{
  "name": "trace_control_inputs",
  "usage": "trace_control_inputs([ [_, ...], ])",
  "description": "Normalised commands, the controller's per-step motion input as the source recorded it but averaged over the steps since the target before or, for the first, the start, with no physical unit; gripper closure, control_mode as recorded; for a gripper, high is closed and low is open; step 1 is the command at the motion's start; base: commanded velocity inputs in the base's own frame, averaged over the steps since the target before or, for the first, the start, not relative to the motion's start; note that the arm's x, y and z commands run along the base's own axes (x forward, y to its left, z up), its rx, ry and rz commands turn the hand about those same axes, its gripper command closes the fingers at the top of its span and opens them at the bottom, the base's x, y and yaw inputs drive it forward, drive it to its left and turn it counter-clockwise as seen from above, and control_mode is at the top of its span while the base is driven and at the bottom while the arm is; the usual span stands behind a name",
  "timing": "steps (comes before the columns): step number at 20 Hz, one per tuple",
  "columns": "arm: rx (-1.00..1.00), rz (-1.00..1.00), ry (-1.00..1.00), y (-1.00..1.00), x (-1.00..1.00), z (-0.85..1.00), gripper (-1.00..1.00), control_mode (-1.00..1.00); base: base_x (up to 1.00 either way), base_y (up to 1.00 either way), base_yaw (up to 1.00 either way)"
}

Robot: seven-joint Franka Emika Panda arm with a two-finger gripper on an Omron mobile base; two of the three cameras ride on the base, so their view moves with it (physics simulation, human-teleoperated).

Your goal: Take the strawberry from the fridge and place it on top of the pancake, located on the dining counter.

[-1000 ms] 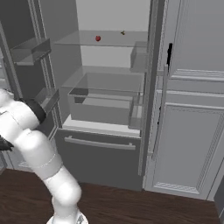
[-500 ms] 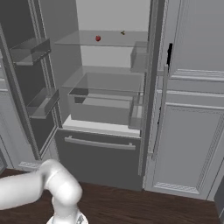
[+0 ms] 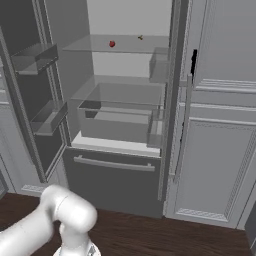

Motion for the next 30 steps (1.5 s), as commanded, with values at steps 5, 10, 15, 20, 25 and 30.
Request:
trace_control_inputs([
  [5,0.03,0.03,0.23,-1.0,-0.29,0.41,-1.0,-1.0,0.0,0.0,0.0],
  [10,0.0,0.14,0.19,-0.94,-0.35,0.31,-1.0,-1.0,0.0,0.0,0.0],
  [15,0.0,0.37,0.14,-0.92,-0.31,0.03,-1.0,-1.0,0.0,0.0,0.0],
  [20,-0.01,0.5,0.02,-0.71,-0.09,0.29,-1.0,-1.0,0.0,0.0,0.0],
  [25,-0.04,0.47,0.04,-0.73,-0.32,0.23,-1.0,-1.0,0.0,0.0,0.0],
  [30,0.0,0.18,0.1,-0.6,-0.19,0.34,-1.0,-1.0,0.0,0.0,0.0],
])
